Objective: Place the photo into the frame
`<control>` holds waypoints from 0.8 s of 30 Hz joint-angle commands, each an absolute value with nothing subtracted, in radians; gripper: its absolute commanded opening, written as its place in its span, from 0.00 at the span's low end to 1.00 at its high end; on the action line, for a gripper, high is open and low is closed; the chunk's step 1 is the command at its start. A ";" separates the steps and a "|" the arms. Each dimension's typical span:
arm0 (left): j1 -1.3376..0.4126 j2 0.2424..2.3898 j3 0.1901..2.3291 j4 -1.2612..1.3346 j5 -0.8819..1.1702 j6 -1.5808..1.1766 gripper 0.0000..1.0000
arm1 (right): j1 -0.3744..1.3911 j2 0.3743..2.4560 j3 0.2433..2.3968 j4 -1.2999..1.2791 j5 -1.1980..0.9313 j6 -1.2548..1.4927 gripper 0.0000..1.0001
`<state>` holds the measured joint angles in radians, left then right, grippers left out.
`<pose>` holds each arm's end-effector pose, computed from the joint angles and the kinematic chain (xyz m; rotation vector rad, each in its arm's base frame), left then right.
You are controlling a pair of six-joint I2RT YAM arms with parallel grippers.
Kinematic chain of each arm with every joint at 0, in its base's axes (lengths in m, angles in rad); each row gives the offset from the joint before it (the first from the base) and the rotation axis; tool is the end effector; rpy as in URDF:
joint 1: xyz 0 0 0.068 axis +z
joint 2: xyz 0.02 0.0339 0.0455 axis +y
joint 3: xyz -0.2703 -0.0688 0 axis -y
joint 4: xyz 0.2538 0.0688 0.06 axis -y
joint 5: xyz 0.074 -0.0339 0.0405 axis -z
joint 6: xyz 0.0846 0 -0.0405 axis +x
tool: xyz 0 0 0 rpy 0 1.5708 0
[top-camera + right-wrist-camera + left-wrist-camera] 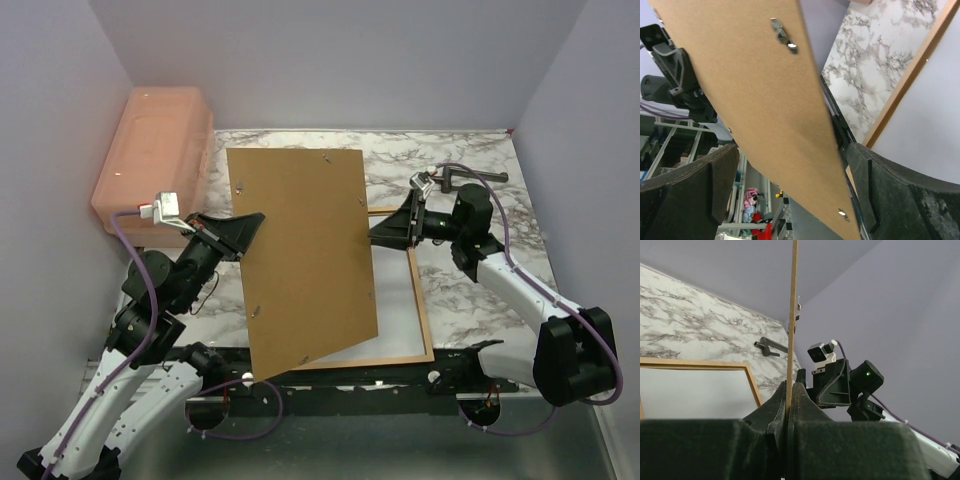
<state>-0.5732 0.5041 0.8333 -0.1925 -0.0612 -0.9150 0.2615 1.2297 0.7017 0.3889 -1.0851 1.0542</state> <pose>0.1381 -0.0830 0.4045 -0.3158 1.5115 -1.1641 0.2622 0.1476 0.2765 -0.1758 2.0248 1.8159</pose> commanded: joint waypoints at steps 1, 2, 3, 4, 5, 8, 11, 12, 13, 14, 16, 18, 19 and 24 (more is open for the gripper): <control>-0.566 0.481 0.843 -0.091 -0.015 -0.990 0.00 | 0.260 1.215 0.711 0.284 -1.045 0.961 0.99; -0.566 0.478 0.842 -0.089 -0.013 -0.991 0.00 | 0.261 1.214 0.711 0.267 -1.040 0.951 0.99; -0.566 0.476 0.842 -0.087 -0.012 -0.992 0.00 | 0.260 1.212 0.707 0.263 -1.041 0.947 0.99; -0.564 0.475 0.841 -0.087 -0.012 -0.994 0.00 | 0.261 1.210 0.705 0.264 -1.048 0.950 0.99; -0.563 0.474 0.841 -0.086 -0.012 -0.994 0.00 | 0.260 1.208 0.703 0.269 -1.057 0.958 0.99; -0.560 0.472 0.830 -0.076 -0.013 -1.006 0.00 | 0.260 1.193 0.662 0.431 -1.105 1.059 0.99; -0.558 0.471 0.802 -0.054 -0.019 -1.029 0.00 | 0.261 1.183 0.601 0.714 -1.152 1.263 0.98; -0.557 0.469 0.787 -0.043 -0.023 -1.040 0.00 | 0.261 1.181 0.585 0.800 -1.160 1.331 0.97; -0.555 0.466 0.770 -0.026 -0.026 -1.048 0.00 | 0.260 1.180 0.570 0.883 -1.164 1.397 0.95; -0.554 0.462 0.752 -0.013 -0.034 -1.055 0.00 | 0.261 1.181 0.559 0.947 -1.167 1.459 0.90; -0.552 0.453 0.725 -0.006 -0.051 -1.063 0.00 | 0.261 1.185 0.538 1.098 -1.177 1.564 0.82; -0.547 0.447 0.702 0.007 -0.065 -1.063 0.00 | 0.261 1.190 0.531 1.196 -1.192 1.642 0.74; -0.543 0.447 0.690 0.019 -0.067 -1.065 0.00 | 0.261 1.192 0.532 1.231 -1.200 1.670 0.72; -0.523 0.445 0.641 0.039 -0.061 -1.091 0.00 | 0.260 1.195 0.543 1.377 -1.224 1.805 0.59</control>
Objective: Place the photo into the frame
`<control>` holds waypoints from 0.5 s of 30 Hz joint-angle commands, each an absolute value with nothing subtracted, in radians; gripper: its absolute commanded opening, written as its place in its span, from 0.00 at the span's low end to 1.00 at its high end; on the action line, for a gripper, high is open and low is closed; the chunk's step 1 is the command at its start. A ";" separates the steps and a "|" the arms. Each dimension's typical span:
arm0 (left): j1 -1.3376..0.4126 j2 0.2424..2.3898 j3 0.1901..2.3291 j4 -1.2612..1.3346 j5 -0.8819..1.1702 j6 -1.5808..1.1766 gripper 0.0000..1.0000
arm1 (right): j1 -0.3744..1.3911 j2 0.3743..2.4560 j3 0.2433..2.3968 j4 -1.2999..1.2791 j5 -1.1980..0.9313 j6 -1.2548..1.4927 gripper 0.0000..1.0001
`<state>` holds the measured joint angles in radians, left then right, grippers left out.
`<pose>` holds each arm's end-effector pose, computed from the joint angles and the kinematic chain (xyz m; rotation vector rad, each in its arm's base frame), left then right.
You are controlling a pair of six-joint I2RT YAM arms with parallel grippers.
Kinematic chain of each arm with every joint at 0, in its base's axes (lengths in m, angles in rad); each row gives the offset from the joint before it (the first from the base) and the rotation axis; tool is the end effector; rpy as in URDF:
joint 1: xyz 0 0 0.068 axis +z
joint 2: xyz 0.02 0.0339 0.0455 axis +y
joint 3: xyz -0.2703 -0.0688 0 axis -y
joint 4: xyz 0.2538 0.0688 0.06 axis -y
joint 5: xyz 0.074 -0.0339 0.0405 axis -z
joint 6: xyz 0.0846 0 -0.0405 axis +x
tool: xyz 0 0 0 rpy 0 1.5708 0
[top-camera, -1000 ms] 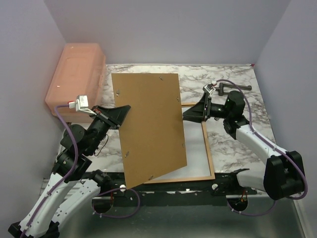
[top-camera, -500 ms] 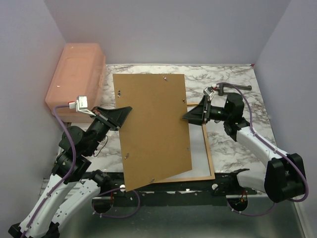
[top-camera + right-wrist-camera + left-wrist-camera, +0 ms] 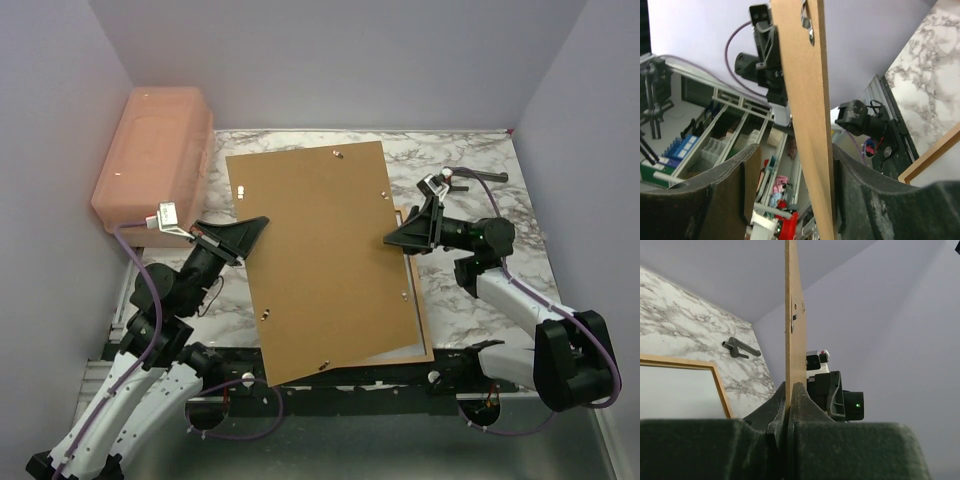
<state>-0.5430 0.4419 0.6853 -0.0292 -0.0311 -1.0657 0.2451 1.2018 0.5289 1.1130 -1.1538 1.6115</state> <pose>0.1405 -0.0817 0.3822 -0.4119 1.4290 -1.3132 0.2299 0.1372 0.3005 -0.2072 1.7957 2.0844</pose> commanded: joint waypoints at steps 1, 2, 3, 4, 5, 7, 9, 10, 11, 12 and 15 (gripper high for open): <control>-0.520 0.449 0.631 0.046 -0.055 -1.093 0.00 | 0.261 1.194 0.548 1.397 -1.224 1.825 0.57; -0.519 0.451 0.626 0.049 -0.052 -1.095 0.00 | 0.261 1.194 0.554 1.416 -1.225 1.844 0.54; -0.517 0.452 0.620 0.049 -0.049 -1.097 0.00 | 0.261 1.197 0.563 1.430 -1.226 1.859 0.52; -0.516 0.455 0.618 0.048 -0.049 -1.097 0.00 | 0.260 1.199 0.568 1.448 -1.227 1.877 0.50; -0.514 0.458 0.614 0.048 -0.051 -1.096 0.00 | 0.261 1.200 0.576 1.462 -1.229 1.893 0.49; -0.511 0.462 0.609 0.046 -0.051 -1.092 0.00 | 0.260 1.206 0.592 1.481 -1.236 1.915 0.44; -0.509 0.468 0.606 0.042 -0.048 -1.090 0.00 | 0.260 1.210 0.604 1.487 -1.245 1.924 0.39; -0.508 0.471 0.605 0.039 -0.046 -1.091 0.00 | 0.261 1.213 0.605 1.484 -1.247 1.925 0.36; -0.506 0.474 0.607 0.033 -0.043 -1.090 0.00 | 0.261 1.214 0.605 1.482 -1.249 1.922 0.32; -0.506 0.476 0.607 0.027 -0.042 -1.091 0.00 | 0.261 1.216 0.605 1.479 -1.250 1.922 0.25; -0.504 0.475 0.608 0.007 -0.043 -1.084 0.19 | 0.261 1.219 0.604 1.467 -1.253 1.917 0.05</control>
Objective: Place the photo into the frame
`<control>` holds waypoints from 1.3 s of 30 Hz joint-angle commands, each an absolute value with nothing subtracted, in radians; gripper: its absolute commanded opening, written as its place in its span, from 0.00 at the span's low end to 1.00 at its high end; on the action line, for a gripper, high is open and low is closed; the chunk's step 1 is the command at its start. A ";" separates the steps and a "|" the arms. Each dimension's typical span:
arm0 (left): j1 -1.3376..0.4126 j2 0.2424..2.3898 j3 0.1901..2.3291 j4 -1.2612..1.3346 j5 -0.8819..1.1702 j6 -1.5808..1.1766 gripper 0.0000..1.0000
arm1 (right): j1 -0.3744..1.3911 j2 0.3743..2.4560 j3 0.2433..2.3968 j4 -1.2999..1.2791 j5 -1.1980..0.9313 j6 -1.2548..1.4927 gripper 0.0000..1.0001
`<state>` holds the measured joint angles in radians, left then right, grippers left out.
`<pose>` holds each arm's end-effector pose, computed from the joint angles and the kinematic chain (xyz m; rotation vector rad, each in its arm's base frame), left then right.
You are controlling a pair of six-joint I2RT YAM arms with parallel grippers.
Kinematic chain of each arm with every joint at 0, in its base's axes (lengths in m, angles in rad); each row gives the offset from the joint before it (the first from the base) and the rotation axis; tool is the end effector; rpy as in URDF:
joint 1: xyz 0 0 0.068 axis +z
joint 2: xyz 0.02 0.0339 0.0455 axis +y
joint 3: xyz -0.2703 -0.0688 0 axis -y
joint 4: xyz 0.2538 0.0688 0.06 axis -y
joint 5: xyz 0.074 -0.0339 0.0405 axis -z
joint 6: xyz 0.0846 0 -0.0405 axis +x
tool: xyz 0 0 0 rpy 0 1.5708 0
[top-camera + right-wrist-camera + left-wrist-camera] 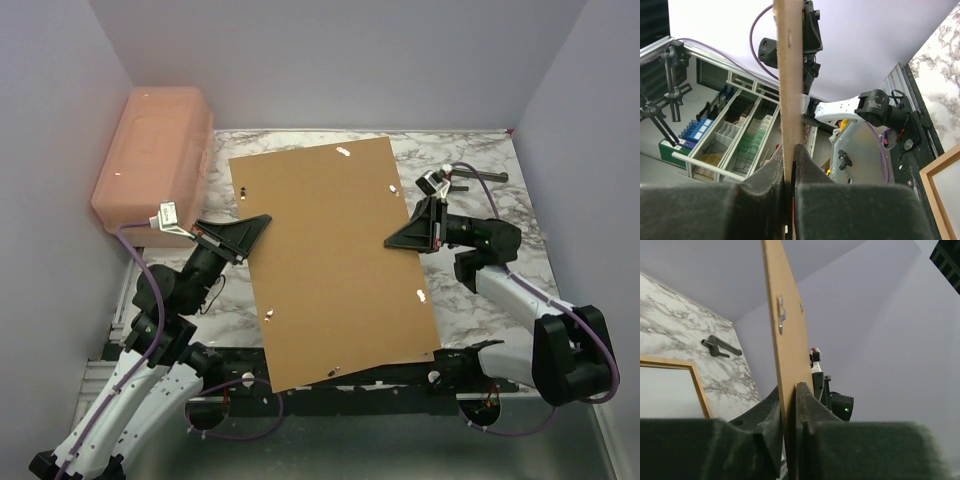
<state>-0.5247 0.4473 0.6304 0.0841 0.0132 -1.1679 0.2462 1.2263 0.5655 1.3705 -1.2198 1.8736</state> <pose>0.1447 -0.0851 0.3775 -0.4470 1.3815 -1.4312 0.2174 0.1365 0.3267 -0.3117 1.7564 2.1956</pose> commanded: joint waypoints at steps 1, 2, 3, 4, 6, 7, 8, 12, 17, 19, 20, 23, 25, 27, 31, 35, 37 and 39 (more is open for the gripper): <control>-0.502 0.474 0.609 0.002 -0.045 -1.080 0.25 | 0.261 1.221 0.604 1.464 -1.253 1.913 0.00; -0.503 0.472 0.609 0.002 -0.047 -1.078 0.34 | 0.261 1.221 0.604 1.459 -1.253 1.909 0.00; -0.502 0.470 0.608 0.002 -0.051 -1.076 0.41 | 0.260 1.220 0.602 1.446 -1.254 1.898 0.00; -0.502 0.468 0.609 -0.028 -0.057 -1.077 0.49 | 0.261 1.218 0.599 1.428 -1.253 1.883 0.00; -0.496 0.461 0.609 -0.048 -0.064 -1.083 0.62 | 0.260 1.218 0.595 1.364 -1.249 1.838 0.00; -0.494 0.458 0.609 -0.058 -0.067 -1.082 0.68 | 0.261 1.217 0.592 1.326 -1.245 1.811 0.00; -0.492 0.453 0.610 -0.067 -0.071 -1.081 0.71 | 0.260 1.215 0.591 1.293 -1.240 1.788 0.00; -0.485 0.427 0.619 -0.130 -0.113 -1.067 0.84 | 0.260 1.202 0.606 1.070 -1.221 1.639 0.00; -0.483 0.407 0.666 -0.283 -0.210 -1.016 0.88 | 0.261 1.158 0.727 0.478 -1.158 1.245 0.00; -0.482 0.409 0.689 -0.350 -0.253 -0.995 0.88 | 0.261 1.152 0.782 0.260 -1.110 1.106 0.00; -0.482 0.412 0.699 -0.383 -0.268 -0.983 0.88 | 0.260 1.155 0.792 0.229 -1.103 1.079 0.00; -0.481 0.425 0.729 -0.458 -0.305 -0.949 0.88 | 0.260 1.167 0.782 0.224 -1.101 1.080 0.00; -0.482 0.435 0.743 -0.489 -0.315 -0.915 0.88 | 0.259 1.172 0.766 0.226 -1.095 1.078 0.00; -0.482 0.447 0.757 -0.518 -0.319 -0.889 0.88 | 0.259 1.170 0.746 0.226 -1.080 1.075 0.00; -0.481 0.467 0.770 -0.546 -0.297 -0.842 0.88 | 0.258 1.172 0.707 0.225 -1.059 1.054 0.00; -0.481 0.497 0.779 -0.562 -0.243 -0.781 0.90 | 0.246 1.185 0.680 0.210 -1.061 1.023 0.00; -0.482 0.519 0.788 -0.581 -0.212 -0.753 0.93 | 0.232 1.193 0.678 0.182 -1.069 0.992 0.00; -0.481 0.543 0.797 -0.600 -0.176 -0.725 0.97 | 0.218 1.204 0.685 0.141 -1.077 0.946 0.00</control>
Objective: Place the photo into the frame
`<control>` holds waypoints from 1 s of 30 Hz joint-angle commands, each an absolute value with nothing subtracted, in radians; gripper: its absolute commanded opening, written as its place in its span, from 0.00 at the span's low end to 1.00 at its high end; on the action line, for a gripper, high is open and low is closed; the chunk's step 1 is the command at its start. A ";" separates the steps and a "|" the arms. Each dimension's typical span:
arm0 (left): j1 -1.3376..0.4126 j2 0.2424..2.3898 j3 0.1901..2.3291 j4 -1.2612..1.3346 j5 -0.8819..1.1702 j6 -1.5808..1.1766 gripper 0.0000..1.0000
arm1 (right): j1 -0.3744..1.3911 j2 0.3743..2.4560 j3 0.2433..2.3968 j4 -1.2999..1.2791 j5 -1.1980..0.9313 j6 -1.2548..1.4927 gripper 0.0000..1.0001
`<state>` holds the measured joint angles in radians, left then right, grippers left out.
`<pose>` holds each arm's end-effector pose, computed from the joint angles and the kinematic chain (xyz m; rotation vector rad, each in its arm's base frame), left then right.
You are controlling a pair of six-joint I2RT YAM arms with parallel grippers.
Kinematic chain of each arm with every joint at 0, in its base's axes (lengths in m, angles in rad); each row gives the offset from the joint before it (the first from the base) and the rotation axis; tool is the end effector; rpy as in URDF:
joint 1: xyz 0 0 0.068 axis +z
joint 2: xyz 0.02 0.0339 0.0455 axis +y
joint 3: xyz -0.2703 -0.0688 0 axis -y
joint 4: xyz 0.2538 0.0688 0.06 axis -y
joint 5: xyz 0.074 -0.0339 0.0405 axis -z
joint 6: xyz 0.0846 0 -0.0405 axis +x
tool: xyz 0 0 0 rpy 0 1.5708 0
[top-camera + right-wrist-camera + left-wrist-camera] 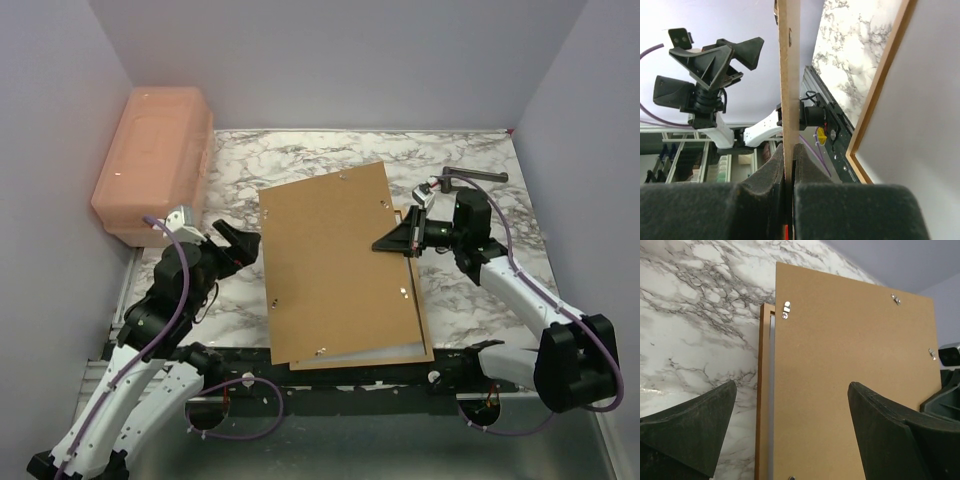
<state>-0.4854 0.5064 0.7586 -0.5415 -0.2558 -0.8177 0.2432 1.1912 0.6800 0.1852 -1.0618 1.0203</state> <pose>0.1549 -0.0575 0.3216 -0.4927 1.8392 -0.6633 0.2537 0.1391 0.2558 -0.0221 2.1687 1.7939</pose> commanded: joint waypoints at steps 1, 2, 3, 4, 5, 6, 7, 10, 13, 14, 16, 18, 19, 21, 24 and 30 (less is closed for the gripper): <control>-0.482 0.555 0.800 -0.609 -0.157 -0.709 0.98 | 0.208 1.213 0.692 0.110 -1.081 0.919 0.00; -0.481 0.569 0.802 -0.616 -0.143 -0.697 0.98 | 0.198 1.219 0.699 0.080 -1.088 0.895 0.00; -0.481 0.578 0.802 -0.626 -0.130 -0.690 0.99 | 0.189 1.226 0.708 0.057 -1.094 0.868 0.00; -0.482 0.588 0.801 -0.632 -0.121 -0.686 0.98 | 0.180 1.232 0.718 0.026 -1.097 0.845 0.00; -0.482 0.596 0.798 -0.637 -0.112 -0.683 0.98 | 0.169 1.237 0.730 0.004 -1.101 0.815 0.00; -0.481 0.599 0.791 -0.639 -0.105 -0.687 0.99 | 0.160 1.243 0.741 -0.047 -1.103 0.789 0.00; -0.481 0.603 0.784 -0.639 -0.097 -0.690 0.98 | 0.150 1.248 0.754 -0.079 -1.106 0.758 0.00; -0.482 0.605 0.756 -0.627 -0.048 -0.695 0.99 | 0.111 1.261 0.776 -0.154 -1.125 0.691 0.00; -0.481 0.608 0.721 -0.602 -0.002 -0.701 0.99 | 0.077 1.267 0.779 -0.203 -1.142 0.647 0.00; -0.481 0.610 0.713 -0.598 0.000 -0.713 0.98 | 0.070 1.268 0.780 -0.216 -1.147 0.633 0.00; -0.482 0.614 0.698 -0.598 0.023 -0.732 0.99 | 0.057 1.270 0.778 -0.239 -1.155 0.613 0.00; -0.482 0.619 0.684 -0.595 0.038 -0.744 0.98 | 0.046 1.269 0.777 -0.261 -1.157 0.593 0.00; -0.482 0.621 0.676 -0.591 0.050 -0.750 0.99 | 0.043 1.266 0.775 -0.265 -1.157 0.592 0.00; -0.481 0.632 0.663 -0.584 0.070 -0.755 0.98 | 0.040 1.258 0.766 -0.267 -1.154 0.591 0.00; -0.482 0.656 0.654 -0.578 0.101 -0.753 0.99 | 0.036 1.253 0.758 -0.272 -1.149 0.591 0.00; -0.482 0.717 0.644 -0.571 0.137 -0.746 0.98 | 0.034 1.265 0.745 -0.296 -1.134 0.575 0.00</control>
<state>-0.4854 0.6861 0.6567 -0.5983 0.0772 -0.7448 0.0437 1.2659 0.7414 -0.2714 -1.0733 0.5880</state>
